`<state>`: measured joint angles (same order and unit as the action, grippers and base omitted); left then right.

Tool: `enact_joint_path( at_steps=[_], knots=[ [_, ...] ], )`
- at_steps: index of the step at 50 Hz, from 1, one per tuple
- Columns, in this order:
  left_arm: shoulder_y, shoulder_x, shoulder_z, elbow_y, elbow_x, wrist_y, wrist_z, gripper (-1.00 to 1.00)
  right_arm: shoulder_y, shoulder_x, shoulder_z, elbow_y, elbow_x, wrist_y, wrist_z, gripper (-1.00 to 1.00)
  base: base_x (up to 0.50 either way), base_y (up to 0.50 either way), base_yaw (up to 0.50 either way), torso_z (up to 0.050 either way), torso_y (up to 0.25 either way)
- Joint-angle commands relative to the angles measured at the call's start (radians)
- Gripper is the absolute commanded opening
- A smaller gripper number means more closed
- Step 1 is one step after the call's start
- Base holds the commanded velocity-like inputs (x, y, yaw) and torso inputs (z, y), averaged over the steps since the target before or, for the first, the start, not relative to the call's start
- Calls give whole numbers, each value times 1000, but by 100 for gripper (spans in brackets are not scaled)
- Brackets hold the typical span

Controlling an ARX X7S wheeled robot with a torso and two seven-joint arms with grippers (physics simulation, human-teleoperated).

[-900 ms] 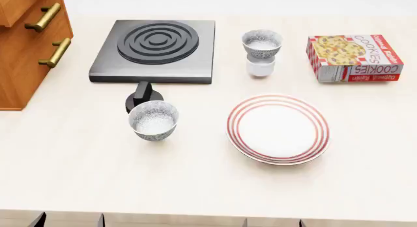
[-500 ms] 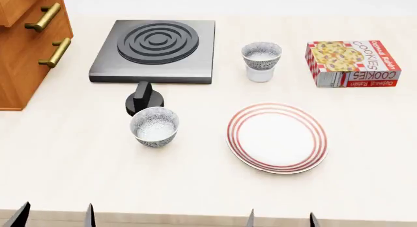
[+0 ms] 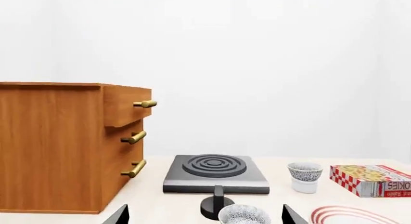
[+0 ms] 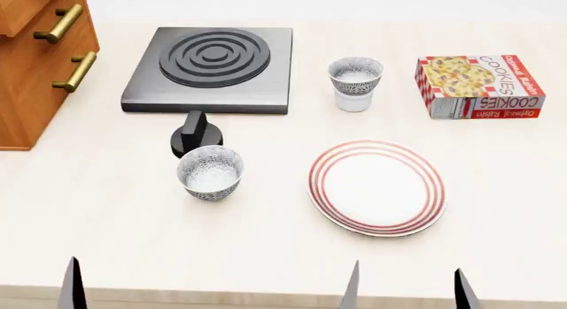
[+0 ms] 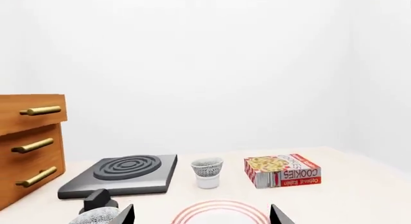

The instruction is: Pick the akita bowl on the ramekin and place it on the plate.

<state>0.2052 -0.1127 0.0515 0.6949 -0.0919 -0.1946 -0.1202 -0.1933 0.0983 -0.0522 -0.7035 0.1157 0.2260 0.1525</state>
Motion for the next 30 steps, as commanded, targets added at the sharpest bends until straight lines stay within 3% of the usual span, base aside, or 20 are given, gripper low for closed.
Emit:
enact_joint_path(
  at_steps=[1, 11, 30],
  knots=[
    [51, -25, -7, 163, -29, -38, -24, 100, -41, 23, -3, -156, 38, 48, 24, 100, 0, 0, 0, 0, 0],
    [51, -36, -15, 165, -54, -39, -36, 100, -30, 36, 2, -159, 56, 70, 44, 100, 14, 0, 0, 0, 0],
    [44, -52, 8, 152, -58, -40, -57, 100, -16, 58, -31, -139, 58, 97, 68, 100, 493, 0, 0, 0, 0]
  ],
)
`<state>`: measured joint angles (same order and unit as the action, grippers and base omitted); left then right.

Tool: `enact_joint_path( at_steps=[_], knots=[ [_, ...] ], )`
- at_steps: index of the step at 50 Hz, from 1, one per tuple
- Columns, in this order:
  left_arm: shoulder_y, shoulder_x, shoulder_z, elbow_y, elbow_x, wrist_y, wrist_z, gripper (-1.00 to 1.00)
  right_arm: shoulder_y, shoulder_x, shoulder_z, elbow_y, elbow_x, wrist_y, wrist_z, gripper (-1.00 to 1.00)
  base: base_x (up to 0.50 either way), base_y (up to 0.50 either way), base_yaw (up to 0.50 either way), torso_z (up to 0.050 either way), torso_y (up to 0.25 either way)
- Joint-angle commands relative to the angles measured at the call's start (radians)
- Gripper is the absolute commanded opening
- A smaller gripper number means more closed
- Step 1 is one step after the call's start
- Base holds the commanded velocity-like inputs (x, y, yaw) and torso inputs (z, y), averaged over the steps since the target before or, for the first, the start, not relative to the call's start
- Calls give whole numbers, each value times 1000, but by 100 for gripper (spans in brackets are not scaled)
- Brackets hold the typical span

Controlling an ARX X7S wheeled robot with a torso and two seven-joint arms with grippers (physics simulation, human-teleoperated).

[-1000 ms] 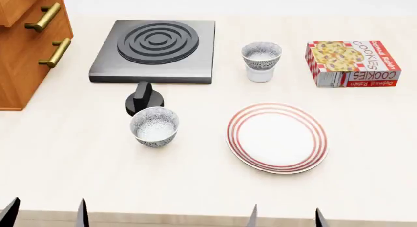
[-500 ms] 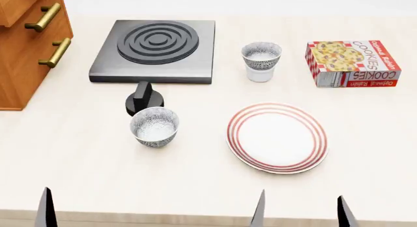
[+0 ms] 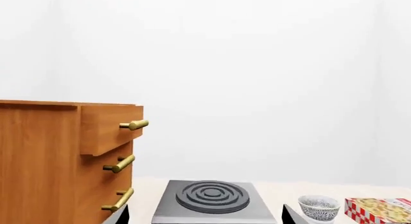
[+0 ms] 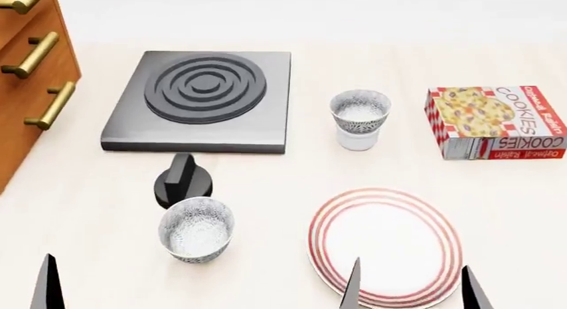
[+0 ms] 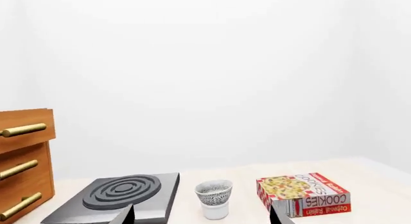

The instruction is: Pick the akita bowl on the ramekin and place it on the plate.

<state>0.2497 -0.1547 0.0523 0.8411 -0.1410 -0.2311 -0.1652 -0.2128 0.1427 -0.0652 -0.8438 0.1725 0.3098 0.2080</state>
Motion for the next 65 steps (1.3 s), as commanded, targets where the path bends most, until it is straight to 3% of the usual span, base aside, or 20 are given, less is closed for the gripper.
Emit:
enact_joint_path(
  at_steps=[1, 33, 34, 57, 65],
  knots=[
    [3, -12, 10, 9, -7, -2, -12, 100, -1, 16, -19, -11, 3, 19, 14, 100, 500, 0, 0, 0, 0],
    [-4, -38, 27, 10, -25, -14, -45, 100, 11, 41, -32, 9, 29, 12, 40, 100, 500, 0, 0, 0, 0],
    [-10, -41, 32, 11, -15, -39, -52, 100, -2, 35, -27, 22, 33, -47, 32, 100, 500, 0, 0, 0, 0],
    [-13, -58, 64, 4, -6, -40, -65, 100, -8, 56, -41, 9, 44, -32, 54, 100, 0, 0, 0, 47, 0],
    [-17, -55, 35, 13, -27, -23, -83, 100, -6, 63, -42, 10, 48, -29, 60, 100, 0, 0, 0, 0, -250]
  ],
)
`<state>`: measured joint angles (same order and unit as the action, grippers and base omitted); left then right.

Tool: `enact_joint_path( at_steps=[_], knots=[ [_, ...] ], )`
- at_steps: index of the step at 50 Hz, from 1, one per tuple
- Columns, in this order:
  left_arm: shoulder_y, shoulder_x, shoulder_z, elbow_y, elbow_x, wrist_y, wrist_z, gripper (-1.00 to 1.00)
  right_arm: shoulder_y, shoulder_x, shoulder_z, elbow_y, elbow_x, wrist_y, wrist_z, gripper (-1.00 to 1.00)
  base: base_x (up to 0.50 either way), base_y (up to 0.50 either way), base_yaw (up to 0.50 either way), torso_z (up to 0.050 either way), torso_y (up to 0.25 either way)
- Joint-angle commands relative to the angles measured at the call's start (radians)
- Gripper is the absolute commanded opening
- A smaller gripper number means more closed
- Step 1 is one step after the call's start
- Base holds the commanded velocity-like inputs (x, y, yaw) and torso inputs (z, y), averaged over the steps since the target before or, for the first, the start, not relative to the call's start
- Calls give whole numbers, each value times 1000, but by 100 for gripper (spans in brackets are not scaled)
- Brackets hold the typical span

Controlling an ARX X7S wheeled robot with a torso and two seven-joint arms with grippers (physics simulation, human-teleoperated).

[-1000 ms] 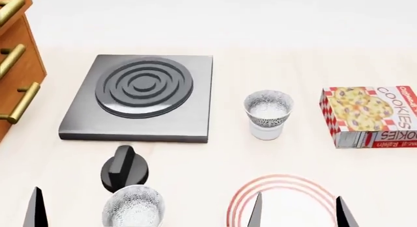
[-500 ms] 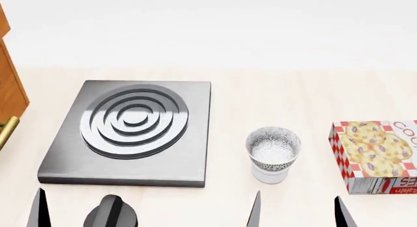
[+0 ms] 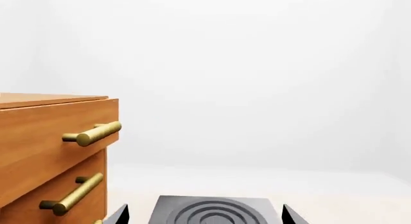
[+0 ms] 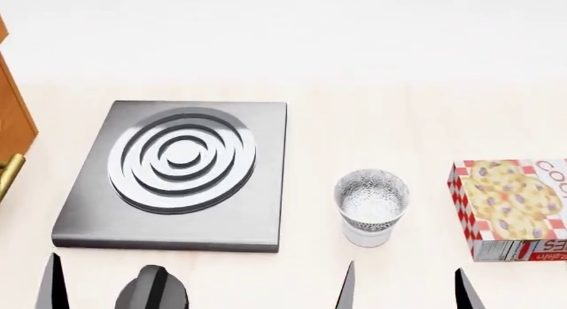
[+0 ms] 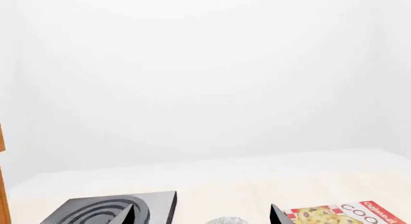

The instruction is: Pick the akita bowl on the ramekin and place it on the plate.

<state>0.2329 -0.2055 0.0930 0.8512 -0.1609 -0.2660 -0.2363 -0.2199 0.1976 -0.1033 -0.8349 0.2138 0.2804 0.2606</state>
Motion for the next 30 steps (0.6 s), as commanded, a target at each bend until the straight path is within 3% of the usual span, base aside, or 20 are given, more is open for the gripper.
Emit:
enact_joint_path(
  at_steps=[1, 24, 30],
  knots=[
    [1, -5, -8, 4, -10, 12, -13, 100, 1, 9, -5, -1, 7, 1, 9, 100, 0, 0, 0, 0, -250],
    [8, -29, 12, -4, -6, 26, -47, 100, 3, 25, -14, 5, 15, -6, 26, 100, 0, 0, 0, 0, -250],
    [3, -38, 31, 0, 5, 16, -53, 100, 6, 33, -18, 9, 20, -6, 35, 100, 0, 0, 0, 0, -27]
  ],
)
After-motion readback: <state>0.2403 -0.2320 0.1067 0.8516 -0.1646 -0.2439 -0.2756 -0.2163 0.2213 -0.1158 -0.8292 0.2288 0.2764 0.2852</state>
